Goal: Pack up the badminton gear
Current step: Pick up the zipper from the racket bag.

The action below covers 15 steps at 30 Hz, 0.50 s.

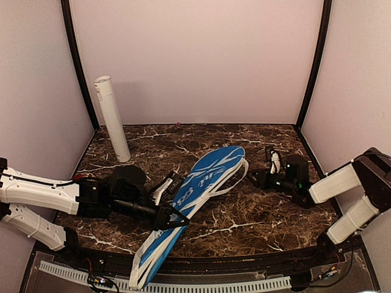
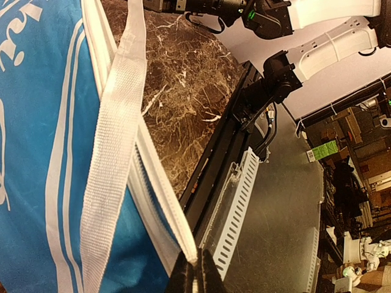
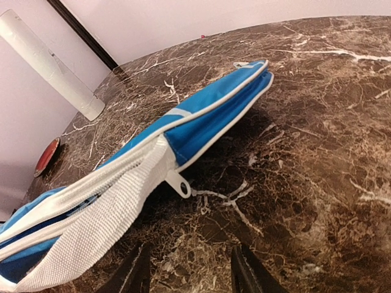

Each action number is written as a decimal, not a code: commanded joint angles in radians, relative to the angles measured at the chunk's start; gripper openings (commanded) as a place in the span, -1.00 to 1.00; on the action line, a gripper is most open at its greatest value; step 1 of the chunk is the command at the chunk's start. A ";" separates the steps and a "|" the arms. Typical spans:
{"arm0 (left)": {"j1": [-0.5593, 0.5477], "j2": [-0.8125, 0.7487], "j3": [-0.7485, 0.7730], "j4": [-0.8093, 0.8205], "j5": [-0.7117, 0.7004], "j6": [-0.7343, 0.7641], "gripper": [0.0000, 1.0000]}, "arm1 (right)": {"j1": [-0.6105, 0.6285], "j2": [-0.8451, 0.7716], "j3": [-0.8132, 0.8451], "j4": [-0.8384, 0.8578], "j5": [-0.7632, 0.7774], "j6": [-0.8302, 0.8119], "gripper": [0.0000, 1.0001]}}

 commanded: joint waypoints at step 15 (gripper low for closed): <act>-0.003 -0.040 0.012 0.026 0.025 0.008 -1.00 | -0.050 0.188 0.138 0.145 -0.209 -0.144 -0.23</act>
